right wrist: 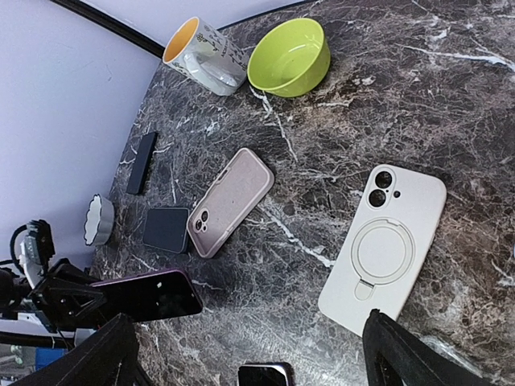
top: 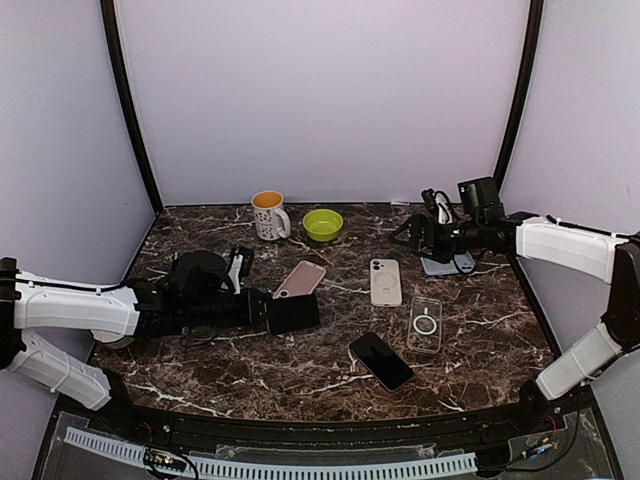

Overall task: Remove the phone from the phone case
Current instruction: Place the phone at the center of the board.

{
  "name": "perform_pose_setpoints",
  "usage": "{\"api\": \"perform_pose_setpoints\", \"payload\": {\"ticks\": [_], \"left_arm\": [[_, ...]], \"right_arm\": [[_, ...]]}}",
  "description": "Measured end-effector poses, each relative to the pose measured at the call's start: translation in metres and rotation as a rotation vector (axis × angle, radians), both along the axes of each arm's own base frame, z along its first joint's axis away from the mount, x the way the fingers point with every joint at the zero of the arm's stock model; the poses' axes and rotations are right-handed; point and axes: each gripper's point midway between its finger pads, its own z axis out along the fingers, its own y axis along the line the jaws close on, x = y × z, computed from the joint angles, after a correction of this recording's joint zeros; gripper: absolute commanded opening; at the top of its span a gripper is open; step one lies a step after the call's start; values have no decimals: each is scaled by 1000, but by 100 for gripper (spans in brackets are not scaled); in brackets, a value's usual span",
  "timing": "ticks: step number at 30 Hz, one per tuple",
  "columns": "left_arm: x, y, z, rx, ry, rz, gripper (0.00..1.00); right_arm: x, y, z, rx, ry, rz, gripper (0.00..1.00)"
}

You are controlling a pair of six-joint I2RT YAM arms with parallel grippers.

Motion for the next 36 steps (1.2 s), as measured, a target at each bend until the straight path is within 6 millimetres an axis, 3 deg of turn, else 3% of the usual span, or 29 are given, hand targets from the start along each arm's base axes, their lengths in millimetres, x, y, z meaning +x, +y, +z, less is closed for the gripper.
{"api": "perform_pose_setpoints", "payload": {"ticks": [14, 21, 24, 33, 36], "left_arm": [[4, -19, -44, -193, 244, 134, 0], [8, -32, -54, -260, 300, 150, 17], [8, -39, -57, -275, 314, 147, 19], [2, -39, -86, -233, 379, 159, 27], [-2, -37, -93, -219, 389, 159, 35]], "right_arm": [[-19, -13, 8, -13, -26, -23, 98], [-26, -20, 11, -30, -40, -38, 98], [-29, -23, 9, -42, -42, -45, 98], [-36, -31, 5, -68, -47, -64, 98], [-37, -32, 5, -72, -49, -67, 98]]}}
